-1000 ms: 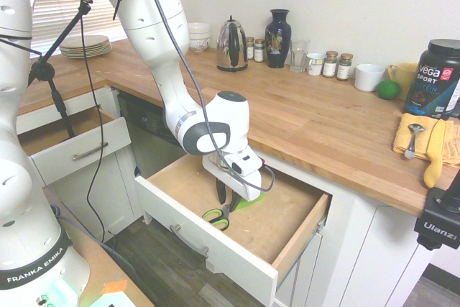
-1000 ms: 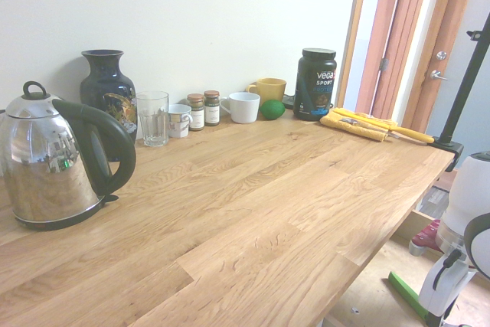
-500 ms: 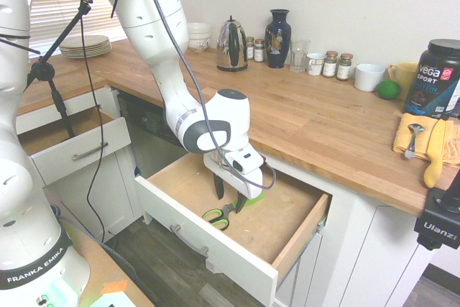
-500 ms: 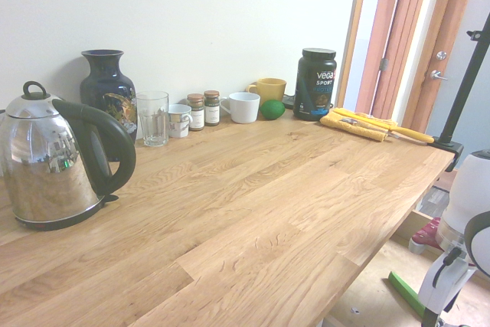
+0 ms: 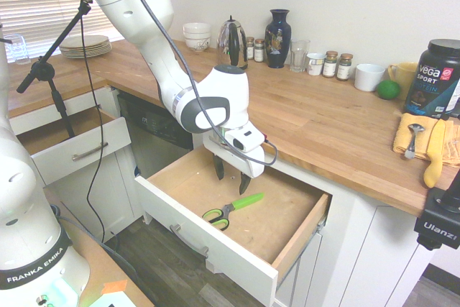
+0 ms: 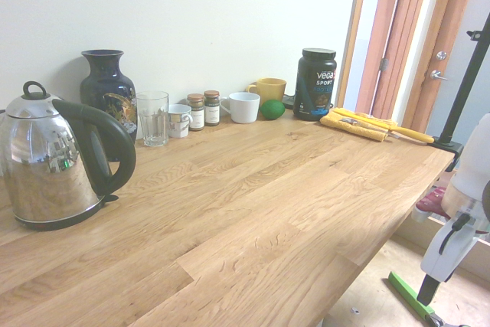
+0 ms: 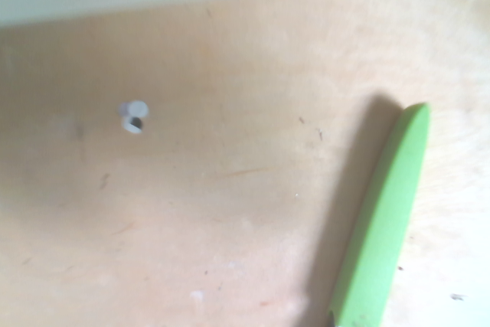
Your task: Put scissor in the drawer
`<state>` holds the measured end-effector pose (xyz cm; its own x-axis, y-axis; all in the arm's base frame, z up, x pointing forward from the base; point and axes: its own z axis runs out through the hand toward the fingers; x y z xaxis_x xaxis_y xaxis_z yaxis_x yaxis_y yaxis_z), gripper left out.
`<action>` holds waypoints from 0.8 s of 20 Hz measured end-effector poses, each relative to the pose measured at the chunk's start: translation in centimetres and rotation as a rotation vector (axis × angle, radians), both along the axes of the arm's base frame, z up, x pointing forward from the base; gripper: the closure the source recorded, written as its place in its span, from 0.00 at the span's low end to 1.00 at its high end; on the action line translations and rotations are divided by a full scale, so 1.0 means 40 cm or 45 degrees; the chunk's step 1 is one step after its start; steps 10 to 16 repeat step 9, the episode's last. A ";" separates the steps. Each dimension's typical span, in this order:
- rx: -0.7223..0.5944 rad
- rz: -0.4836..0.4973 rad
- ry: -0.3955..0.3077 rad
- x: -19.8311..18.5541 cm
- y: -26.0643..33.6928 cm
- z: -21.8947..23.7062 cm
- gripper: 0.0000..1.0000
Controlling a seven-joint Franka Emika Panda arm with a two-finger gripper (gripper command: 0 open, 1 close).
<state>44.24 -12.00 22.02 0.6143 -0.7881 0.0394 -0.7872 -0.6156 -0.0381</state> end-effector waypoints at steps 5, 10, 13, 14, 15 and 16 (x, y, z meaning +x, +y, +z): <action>0.003 0.006 -0.020 -0.022 0.017 0.100 0.00; 0.015 0.004 -0.023 -0.046 0.033 0.171 0.00; 0.015 0.004 -0.023 -0.046 0.033 0.171 0.00; 0.015 0.004 -0.023 -0.046 0.033 0.171 0.00; 0.015 0.004 -0.023 -0.046 0.033 0.171 0.00; 0.015 0.004 -0.023 -0.046 0.033 0.171 0.00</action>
